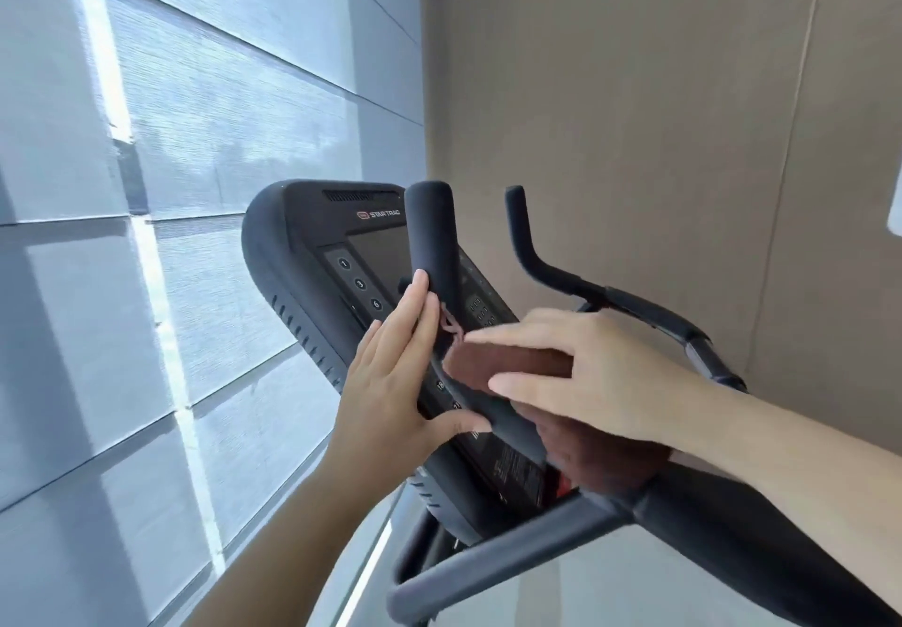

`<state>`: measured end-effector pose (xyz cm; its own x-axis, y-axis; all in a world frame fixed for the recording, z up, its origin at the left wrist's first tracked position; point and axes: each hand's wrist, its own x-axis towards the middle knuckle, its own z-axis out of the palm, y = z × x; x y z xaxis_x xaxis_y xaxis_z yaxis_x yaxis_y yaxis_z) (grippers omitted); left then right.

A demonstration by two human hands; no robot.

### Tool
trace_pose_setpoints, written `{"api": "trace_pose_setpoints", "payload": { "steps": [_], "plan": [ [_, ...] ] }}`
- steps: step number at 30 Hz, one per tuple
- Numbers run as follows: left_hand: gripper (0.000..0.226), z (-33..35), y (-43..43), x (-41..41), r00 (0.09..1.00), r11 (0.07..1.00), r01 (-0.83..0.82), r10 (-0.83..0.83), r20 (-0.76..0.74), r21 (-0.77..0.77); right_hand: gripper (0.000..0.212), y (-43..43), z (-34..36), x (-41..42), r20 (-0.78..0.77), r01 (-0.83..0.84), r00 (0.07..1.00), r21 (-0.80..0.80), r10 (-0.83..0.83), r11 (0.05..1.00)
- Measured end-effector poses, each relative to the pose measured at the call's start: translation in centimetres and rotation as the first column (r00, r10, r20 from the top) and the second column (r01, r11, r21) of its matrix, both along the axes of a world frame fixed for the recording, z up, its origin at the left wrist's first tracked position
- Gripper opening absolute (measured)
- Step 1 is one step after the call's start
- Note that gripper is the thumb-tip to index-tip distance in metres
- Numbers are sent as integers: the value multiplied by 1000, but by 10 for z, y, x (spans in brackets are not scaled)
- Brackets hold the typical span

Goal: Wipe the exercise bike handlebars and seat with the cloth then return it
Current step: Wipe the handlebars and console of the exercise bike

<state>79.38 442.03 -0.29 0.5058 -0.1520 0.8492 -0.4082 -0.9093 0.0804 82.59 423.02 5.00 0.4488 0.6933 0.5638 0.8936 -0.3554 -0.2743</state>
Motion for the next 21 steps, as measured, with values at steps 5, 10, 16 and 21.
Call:
{"api": "trace_pose_setpoints", "payload": {
  "steps": [5, 10, 16, 21],
  "plan": [
    [99, 1, -1, -3, 1000, 999, 23, -23, 6, -30, 37, 41, 34, 22, -37, -13, 998, 626, 46, 780],
    [98, 0, 3, 0, 996, 994, 89, -87, 25, -59, 42, 73, 34, 28, -2, 83, 995, 610, -103, 788],
    [97, -6, 11, 11, 978, 974, 201, -193, 78, -106, 40, 0, -1, 4, -128, 137, 982, -21, -139, 990],
    [97, -8, 11, 14, 971, 962, 236, -227, 79, -137, 36, -23, -5, -7, -68, 150, 984, -152, -162, 977]
  ]
}}
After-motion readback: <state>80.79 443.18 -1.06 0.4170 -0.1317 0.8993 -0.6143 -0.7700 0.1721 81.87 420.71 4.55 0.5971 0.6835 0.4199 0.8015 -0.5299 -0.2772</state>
